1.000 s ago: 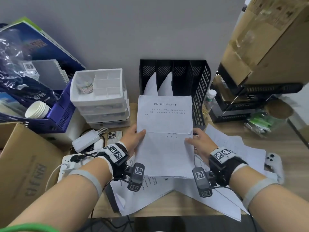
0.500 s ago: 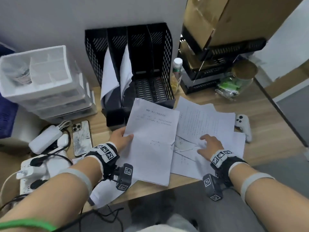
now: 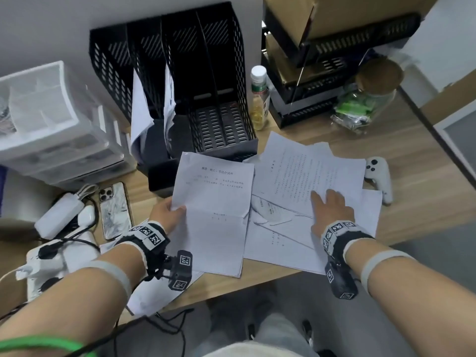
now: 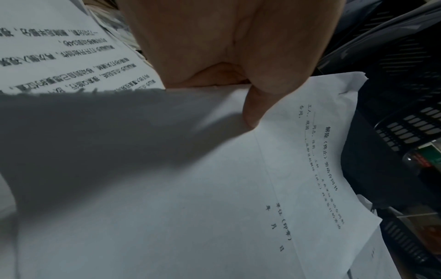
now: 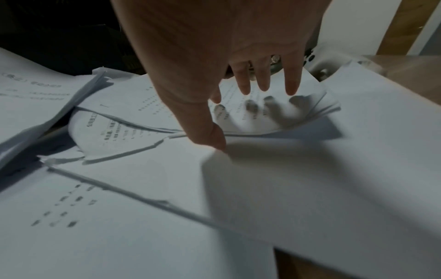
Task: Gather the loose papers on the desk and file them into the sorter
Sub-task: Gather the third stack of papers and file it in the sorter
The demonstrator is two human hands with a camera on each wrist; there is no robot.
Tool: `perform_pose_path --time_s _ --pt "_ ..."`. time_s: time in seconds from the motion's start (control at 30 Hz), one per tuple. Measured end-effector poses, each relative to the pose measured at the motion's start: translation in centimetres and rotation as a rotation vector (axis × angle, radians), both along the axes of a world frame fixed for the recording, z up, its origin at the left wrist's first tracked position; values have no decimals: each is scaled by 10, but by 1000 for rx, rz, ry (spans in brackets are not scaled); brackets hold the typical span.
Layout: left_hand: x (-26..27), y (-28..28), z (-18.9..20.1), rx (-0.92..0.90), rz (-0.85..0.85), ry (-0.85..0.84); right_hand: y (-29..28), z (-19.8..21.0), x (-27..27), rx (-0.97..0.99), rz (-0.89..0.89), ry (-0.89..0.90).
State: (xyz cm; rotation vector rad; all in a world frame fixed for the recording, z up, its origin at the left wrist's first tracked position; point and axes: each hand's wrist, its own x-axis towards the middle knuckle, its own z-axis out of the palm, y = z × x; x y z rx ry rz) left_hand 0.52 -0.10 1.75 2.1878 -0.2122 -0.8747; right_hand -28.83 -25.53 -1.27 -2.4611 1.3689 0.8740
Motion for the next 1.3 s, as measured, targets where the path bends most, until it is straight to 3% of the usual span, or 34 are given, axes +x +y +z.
perform_pose_path --time_s 0.1,0.27,0.57,0.77,0.93,1.03,1.13,1.2,1.3 --pt "0 4 -2 -10 28 51 -7 -2 8 102 -47 19" --pt "8 15 -28 -60 91 165 -7 3 20 7 75 114" --pt "-19 -14 14 -225 177 361 -12 38 13 0 167 55" --pt "-39 -40 20 -338 141 478 18 55 7 69 61 -239" --pt "-66 -56 8 -342 52 565 56 52 4 425 -79 -223" --pt "-79 -59 -3 -268 20 542 43 50 -8 325 -156 -352" --pt "-93 -63 -11 -180 -40 508 16 48 -27 292 -426 -481" --pt "-102 -69 -12 -120 -128 477 1 38 -38 314 -528 -462" --pt "-114 -79 -11 -63 -165 479 -6 18 -43 313 -495 -313"
